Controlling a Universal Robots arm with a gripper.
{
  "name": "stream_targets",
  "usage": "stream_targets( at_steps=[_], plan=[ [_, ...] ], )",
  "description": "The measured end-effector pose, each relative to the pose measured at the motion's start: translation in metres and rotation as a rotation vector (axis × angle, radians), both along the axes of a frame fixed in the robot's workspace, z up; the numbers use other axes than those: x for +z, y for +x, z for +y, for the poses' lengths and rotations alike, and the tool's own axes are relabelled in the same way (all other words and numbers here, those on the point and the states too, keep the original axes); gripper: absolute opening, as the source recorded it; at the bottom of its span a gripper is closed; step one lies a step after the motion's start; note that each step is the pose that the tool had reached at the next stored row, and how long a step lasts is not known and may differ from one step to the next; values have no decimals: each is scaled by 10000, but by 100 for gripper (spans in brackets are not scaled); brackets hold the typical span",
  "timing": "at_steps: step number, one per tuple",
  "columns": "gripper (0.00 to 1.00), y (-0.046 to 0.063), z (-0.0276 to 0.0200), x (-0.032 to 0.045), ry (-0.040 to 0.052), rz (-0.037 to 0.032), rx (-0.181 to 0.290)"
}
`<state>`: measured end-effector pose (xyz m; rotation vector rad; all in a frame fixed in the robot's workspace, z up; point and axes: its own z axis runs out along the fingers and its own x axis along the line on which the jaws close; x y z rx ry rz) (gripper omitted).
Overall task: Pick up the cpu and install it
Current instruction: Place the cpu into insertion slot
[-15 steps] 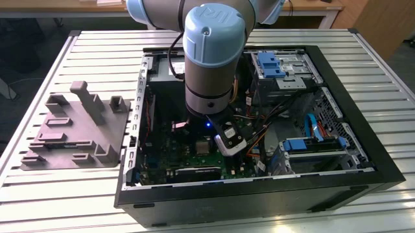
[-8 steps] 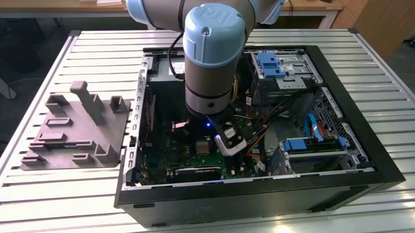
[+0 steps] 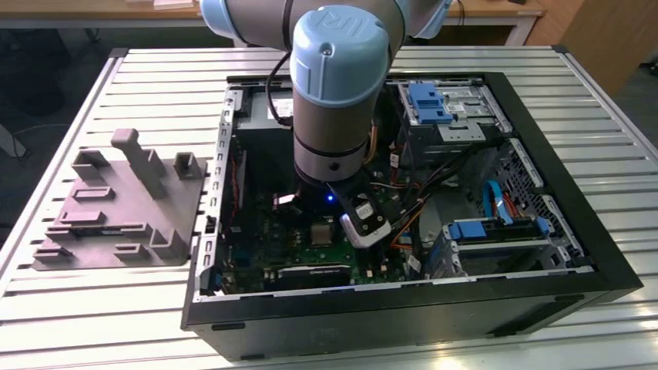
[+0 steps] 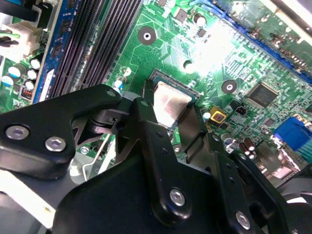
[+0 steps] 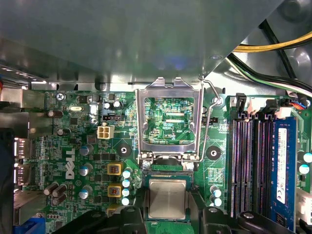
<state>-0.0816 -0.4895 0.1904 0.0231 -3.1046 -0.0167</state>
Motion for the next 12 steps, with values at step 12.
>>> stream_targets(
  at_steps=[12],
  plan=[
    [53,0,0,129,2,0,0]
  ],
)
